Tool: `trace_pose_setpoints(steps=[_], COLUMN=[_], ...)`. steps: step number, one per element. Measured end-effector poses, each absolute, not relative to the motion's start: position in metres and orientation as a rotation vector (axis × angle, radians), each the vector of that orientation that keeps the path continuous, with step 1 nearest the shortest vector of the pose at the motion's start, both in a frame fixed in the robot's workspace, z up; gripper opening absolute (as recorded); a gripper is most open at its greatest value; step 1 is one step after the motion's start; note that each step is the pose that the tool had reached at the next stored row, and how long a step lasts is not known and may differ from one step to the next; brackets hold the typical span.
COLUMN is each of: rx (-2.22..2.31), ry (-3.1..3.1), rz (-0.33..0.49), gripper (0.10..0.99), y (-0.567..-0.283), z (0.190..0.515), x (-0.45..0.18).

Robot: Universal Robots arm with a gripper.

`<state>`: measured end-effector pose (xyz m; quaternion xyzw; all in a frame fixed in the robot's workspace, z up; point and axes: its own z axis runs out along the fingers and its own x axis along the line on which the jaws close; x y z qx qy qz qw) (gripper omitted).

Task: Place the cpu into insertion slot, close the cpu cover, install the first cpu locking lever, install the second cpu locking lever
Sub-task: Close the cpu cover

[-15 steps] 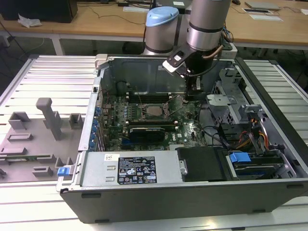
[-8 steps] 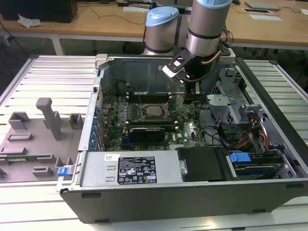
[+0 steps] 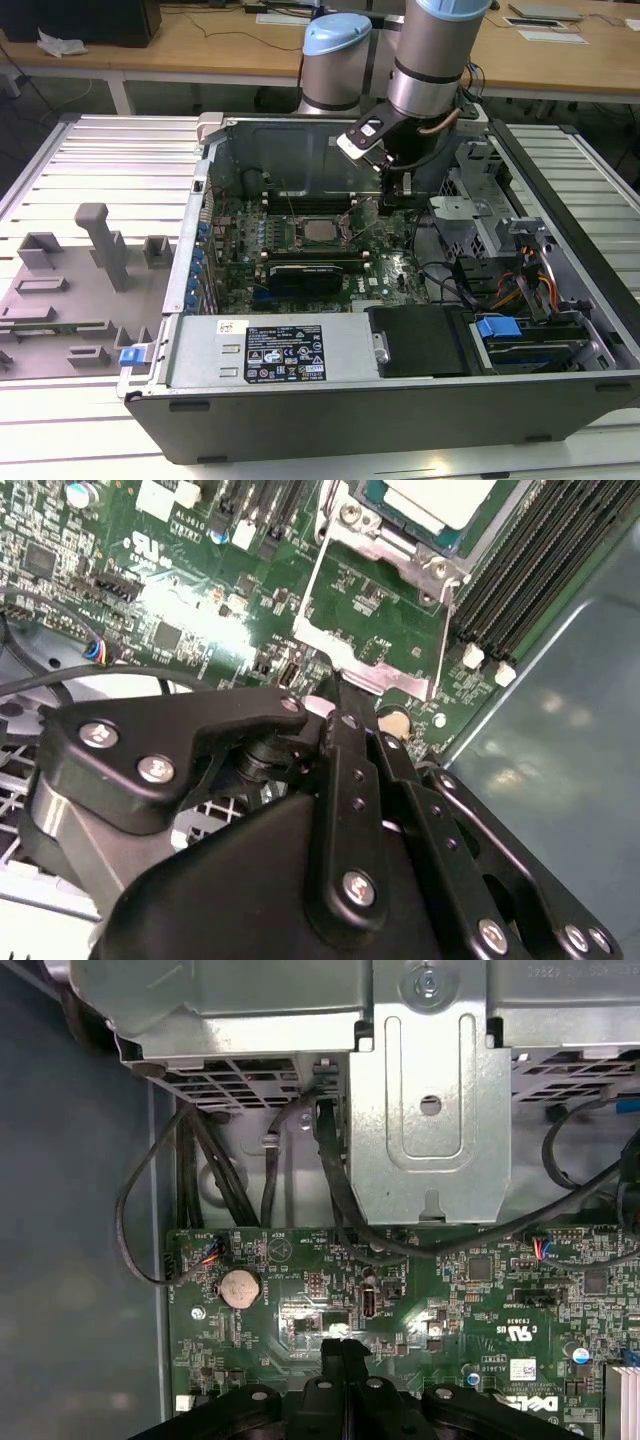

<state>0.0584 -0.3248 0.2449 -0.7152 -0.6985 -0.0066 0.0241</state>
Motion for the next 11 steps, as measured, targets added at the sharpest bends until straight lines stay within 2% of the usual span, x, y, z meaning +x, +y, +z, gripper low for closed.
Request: trace_pose_setpoints(steps=[11], rx=[-2.225], ry=[-2.174], rz=[-0.049], gripper=[0.106], y=[-0.323], z=[0.245], x=[0.038])
